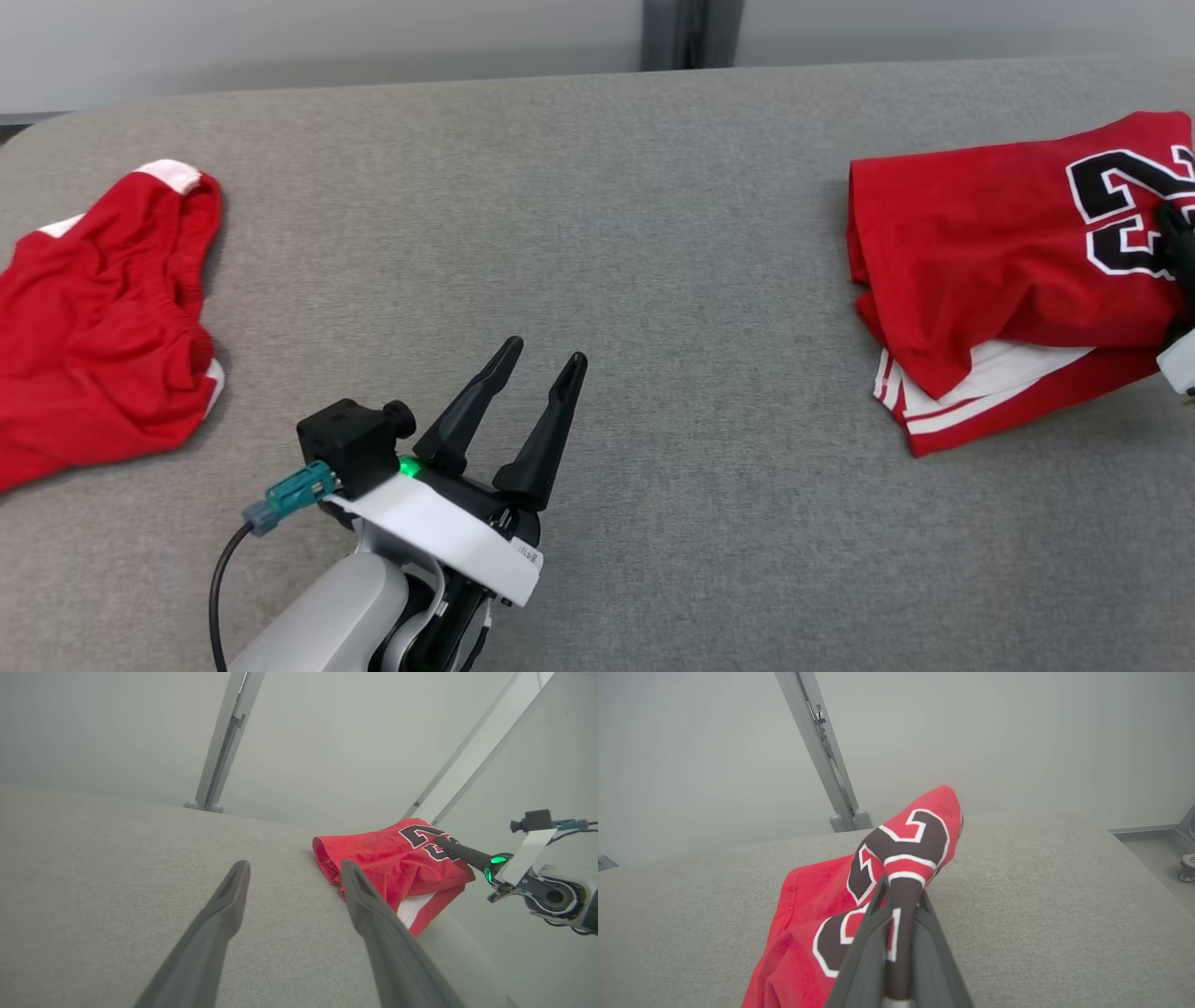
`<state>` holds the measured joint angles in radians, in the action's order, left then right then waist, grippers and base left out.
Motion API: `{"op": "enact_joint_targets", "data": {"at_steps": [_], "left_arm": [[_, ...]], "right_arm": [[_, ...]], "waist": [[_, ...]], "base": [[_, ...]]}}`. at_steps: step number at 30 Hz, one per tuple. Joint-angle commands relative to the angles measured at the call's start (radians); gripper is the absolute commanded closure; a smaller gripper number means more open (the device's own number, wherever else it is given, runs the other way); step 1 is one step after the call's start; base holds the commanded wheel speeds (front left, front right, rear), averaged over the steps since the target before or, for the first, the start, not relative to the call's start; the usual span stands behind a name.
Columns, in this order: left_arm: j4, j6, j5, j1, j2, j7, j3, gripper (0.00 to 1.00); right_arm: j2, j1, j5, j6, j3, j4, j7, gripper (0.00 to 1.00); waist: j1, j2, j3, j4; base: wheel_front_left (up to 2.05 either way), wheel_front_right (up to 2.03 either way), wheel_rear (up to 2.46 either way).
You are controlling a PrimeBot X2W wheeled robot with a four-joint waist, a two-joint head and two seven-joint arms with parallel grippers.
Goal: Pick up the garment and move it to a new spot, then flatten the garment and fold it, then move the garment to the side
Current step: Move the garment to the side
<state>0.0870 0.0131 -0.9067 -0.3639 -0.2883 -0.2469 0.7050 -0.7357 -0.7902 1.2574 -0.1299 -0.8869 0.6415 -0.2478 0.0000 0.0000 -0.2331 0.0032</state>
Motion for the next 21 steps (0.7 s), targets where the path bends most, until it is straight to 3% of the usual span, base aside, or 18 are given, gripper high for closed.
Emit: {"op": "enact_joint_targets", "data": {"at_steps": [1, 21], "left_arm": [[0.003, 0.001, 0.011, -0.019, -0.001, 0.003, 0.002, 0.00], [-0.035, 0.021, 0.091, -0.128, -0.013, 0.043, 0.040, 0.00]], "right_arm": [[0.003, -0.018, 0.000, -0.002, -0.002, 0.014, -0.012, 1.00], [-0.008, -0.215, -0.184, -0.001, 0.054, 0.205, -0.020, 1.00]], "waist": [[0.0000, 0.0000, -0.017, -0.027], [0.0000, 0.0000, -0.202, -0.099]], "base": [[0.00, 0.00, 0.00], [0.00, 0.00, 0.00]]}}
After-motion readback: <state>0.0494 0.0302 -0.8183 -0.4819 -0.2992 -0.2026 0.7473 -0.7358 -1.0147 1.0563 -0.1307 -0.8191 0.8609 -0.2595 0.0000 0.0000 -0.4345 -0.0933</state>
